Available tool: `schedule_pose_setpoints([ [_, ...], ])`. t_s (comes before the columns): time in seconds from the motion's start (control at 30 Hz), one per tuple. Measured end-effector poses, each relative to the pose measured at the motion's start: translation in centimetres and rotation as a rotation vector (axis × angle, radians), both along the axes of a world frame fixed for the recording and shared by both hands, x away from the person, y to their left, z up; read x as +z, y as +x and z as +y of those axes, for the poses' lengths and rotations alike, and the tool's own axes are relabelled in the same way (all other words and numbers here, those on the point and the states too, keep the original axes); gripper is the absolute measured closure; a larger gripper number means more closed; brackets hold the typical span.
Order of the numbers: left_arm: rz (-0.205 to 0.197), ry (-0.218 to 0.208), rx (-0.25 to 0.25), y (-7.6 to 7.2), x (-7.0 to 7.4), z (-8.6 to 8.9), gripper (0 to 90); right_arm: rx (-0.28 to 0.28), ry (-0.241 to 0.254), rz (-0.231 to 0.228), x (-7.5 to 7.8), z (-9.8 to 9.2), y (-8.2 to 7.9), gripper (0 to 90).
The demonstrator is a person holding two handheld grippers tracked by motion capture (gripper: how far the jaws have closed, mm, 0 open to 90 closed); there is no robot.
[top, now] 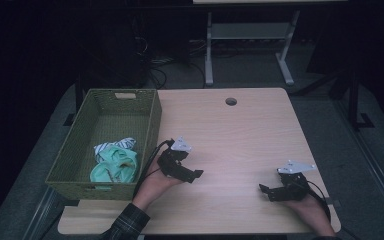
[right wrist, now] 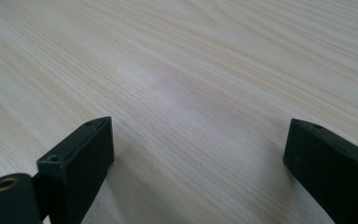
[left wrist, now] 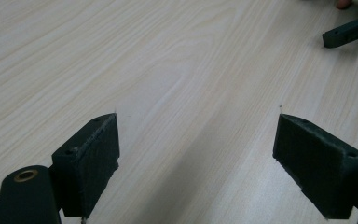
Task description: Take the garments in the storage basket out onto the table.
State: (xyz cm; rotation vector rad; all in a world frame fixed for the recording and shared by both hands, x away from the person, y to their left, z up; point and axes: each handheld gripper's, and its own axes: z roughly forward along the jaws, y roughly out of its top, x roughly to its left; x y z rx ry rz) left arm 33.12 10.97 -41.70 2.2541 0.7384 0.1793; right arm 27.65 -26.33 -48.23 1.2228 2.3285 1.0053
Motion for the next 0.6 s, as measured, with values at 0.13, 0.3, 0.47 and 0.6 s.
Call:
schedule_pose_setpoints([
  [0.13,0.003,0.006,-0.003,0.0,0.1,0.0,13.8,0.000,0.000,0.000,0.0,0.0,0.0,8.0],
  [0.3,-0.003,0.006,-0.002,0.1,0.6,0.0,13.8,0.000,0.000,0.000,0.0,0.0,0.0,8.1],
  [0.47,-0.006,-0.001,-0.003,0.2,1.1,0.0,13.8,-0.001,0.001,0.000,0.0,0.0,0.0,8.1],
  [0.6,-0.002,0.001,-0.009,0.3,1.5,0.0,13.8,0.000,0.000,0.001,0.0,0.0,0.0,8.0],
])
